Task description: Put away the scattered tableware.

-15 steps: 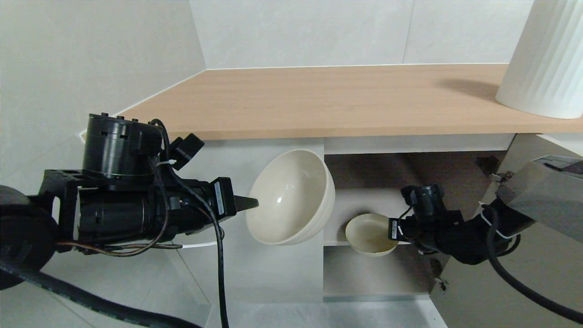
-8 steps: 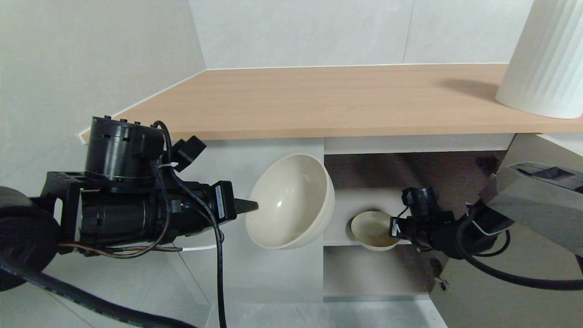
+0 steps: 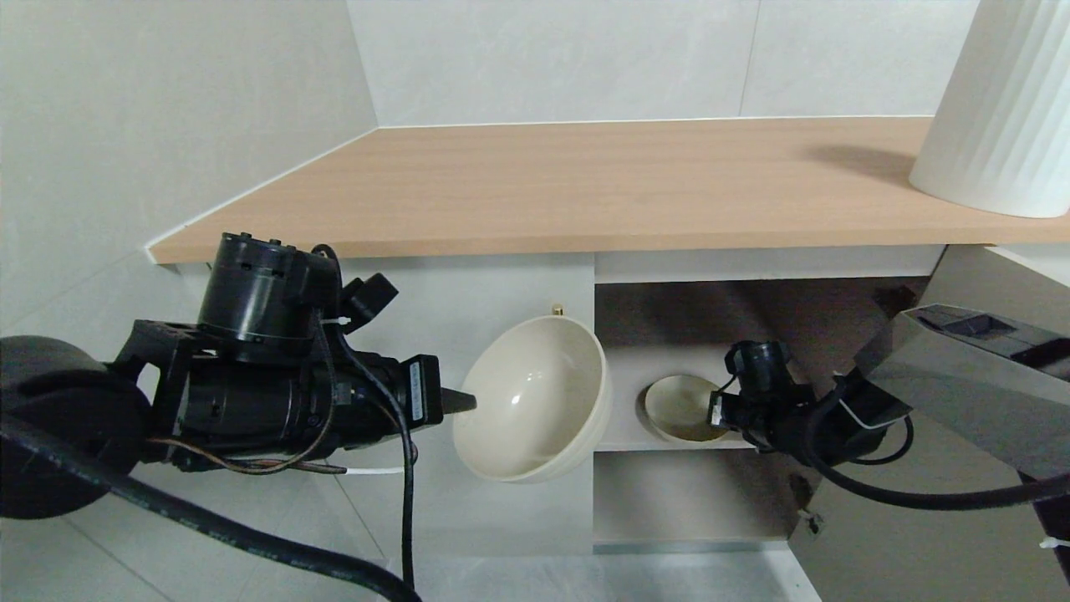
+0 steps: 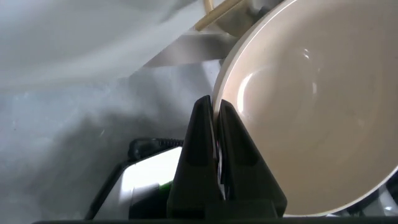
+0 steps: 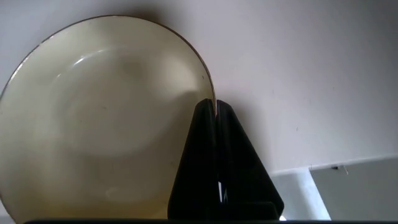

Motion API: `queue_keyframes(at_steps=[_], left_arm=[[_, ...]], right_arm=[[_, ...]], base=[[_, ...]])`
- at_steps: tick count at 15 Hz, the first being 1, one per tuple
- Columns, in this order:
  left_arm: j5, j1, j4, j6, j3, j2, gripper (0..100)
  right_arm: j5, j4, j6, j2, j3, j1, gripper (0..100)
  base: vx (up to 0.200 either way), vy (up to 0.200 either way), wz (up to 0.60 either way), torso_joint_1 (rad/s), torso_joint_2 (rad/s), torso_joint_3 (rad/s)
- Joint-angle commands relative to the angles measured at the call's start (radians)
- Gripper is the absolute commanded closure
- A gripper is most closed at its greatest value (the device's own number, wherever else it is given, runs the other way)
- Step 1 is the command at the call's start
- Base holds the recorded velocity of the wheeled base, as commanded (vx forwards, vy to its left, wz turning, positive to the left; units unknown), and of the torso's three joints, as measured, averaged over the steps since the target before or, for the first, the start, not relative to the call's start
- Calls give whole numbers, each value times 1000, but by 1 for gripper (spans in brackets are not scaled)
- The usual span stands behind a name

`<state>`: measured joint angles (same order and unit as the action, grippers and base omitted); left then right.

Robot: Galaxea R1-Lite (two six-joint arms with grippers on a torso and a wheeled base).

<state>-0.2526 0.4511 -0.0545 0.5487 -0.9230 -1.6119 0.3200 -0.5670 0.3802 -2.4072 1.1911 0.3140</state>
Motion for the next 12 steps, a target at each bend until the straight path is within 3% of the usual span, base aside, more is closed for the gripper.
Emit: queue_keyframes(at_steps=[1, 6, 12], left_arm=[[-1, 0, 2, 0, -5, -20, 100], [-1, 8, 45, -20, -19, -43, 100], [3, 24, 67, -21, -25, -65, 100]], right_arm=[[1, -1, 0, -13, 21, 0, 100], [24, -4, 9, -30, 70, -9, 100], [25, -24, 6, -41, 78, -13, 100]], base=[[0, 0, 0, 0, 0, 0], [0, 0, 0, 0, 0, 0], [0, 0, 0, 0, 0, 0]])
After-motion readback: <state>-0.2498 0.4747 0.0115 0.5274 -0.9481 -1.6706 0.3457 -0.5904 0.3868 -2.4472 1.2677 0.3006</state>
